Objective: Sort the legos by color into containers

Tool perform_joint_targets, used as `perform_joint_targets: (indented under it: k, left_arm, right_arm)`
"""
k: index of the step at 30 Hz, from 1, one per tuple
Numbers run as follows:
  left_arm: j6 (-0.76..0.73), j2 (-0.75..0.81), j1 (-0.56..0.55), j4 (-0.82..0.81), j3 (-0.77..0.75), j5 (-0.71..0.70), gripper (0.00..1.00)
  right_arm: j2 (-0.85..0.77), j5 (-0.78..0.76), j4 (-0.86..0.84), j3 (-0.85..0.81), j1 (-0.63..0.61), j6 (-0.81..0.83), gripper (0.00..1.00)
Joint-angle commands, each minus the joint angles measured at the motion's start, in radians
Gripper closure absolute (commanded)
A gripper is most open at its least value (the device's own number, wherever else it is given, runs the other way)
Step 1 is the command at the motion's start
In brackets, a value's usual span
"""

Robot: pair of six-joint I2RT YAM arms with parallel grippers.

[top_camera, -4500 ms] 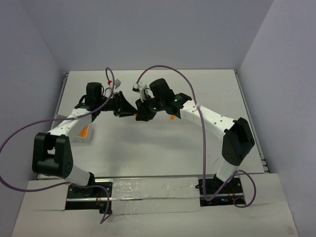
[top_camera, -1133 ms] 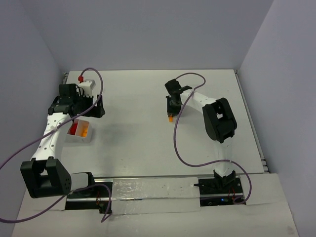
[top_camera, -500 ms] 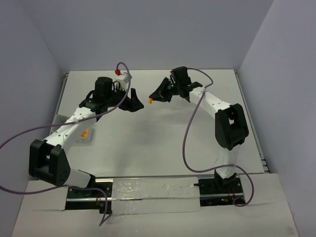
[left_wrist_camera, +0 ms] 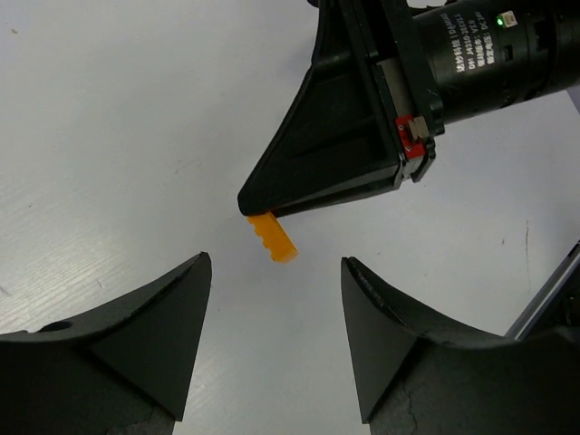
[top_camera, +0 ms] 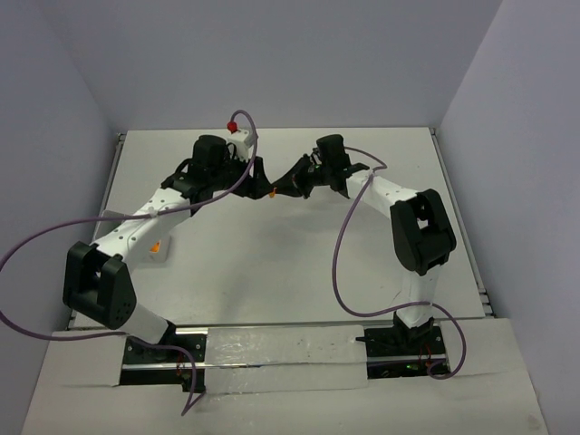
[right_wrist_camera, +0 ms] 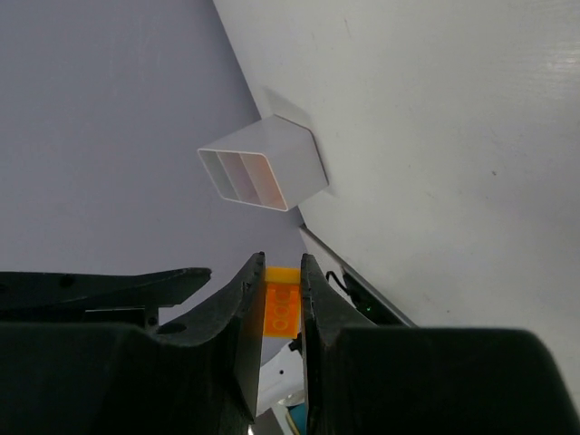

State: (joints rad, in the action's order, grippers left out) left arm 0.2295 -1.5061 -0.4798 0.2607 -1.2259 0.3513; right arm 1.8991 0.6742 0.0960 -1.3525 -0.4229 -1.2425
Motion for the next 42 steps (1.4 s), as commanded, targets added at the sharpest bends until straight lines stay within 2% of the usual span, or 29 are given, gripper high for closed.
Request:
perform_joint_targets:
  k: [1,11,20,23,33,35,36,38,39,40,42]
  left_arm:
    - [0.007,-0.036,-0.015,0.032,-0.08,-0.047,0.33]
    - [0.008,-0.066,-0.045,0.042,-0.084,-0.071,0.37]
    - [-0.004,-0.122,-0.057,0.085,-0.12,-0.099,0.42]
    - [-0.002,-0.123,-0.056,0.083,-0.122,-0.101,0.46]
    - [0.008,-0.128,-0.056,0.096,-0.142,-0.106,0.84]
    - [0.008,-0.127,-0.056,0.095,-0.137,-0.091,0.91]
    - [0.007,-0.122,-0.057,0.095,-0.133,-0.086,0.94]
    - [-0.004,-0.106,-0.056,0.097,-0.117,-0.072,1.0]
    - [-0.023,-0.087,-0.056,0.103,-0.109,-0.069,1.0]
    - [-0.045,-0.069,-0.056,0.112,-0.1,-0.064,1.0]
    - [-0.122,-0.029,-0.056,0.176,-0.093,-0.065,1.0]
  right_arm:
    - [-0.041,0.031,-0.085,0.02,-0.006,-0.06,1.0]
    - [-0.04,0.054,-0.169,0.067,-0.011,-0.151,1.0]
    - [-0.045,0.06,-0.169,0.056,-0.011,-0.147,1.0]
    - [-0.047,0.062,-0.17,0.06,-0.011,-0.146,1.0]
    - [-0.038,0.051,-0.146,0.044,-0.018,-0.114,0.99]
    - [-0.037,0.051,-0.149,0.046,-0.019,-0.112,0.88]
    - [-0.038,0.051,-0.149,0.045,-0.02,-0.108,0.78]
    - [-0.037,0.049,-0.147,0.041,-0.019,-0.093,0.51]
    - [-0.039,0.04,-0.131,0.035,-0.019,-0.077,0.32]
    - [-0.042,0.031,-0.116,0.026,-0.019,-0.06,0.18]
    - [-0.054,0.015,-0.071,0.01,-0.017,-0.001,0.04]
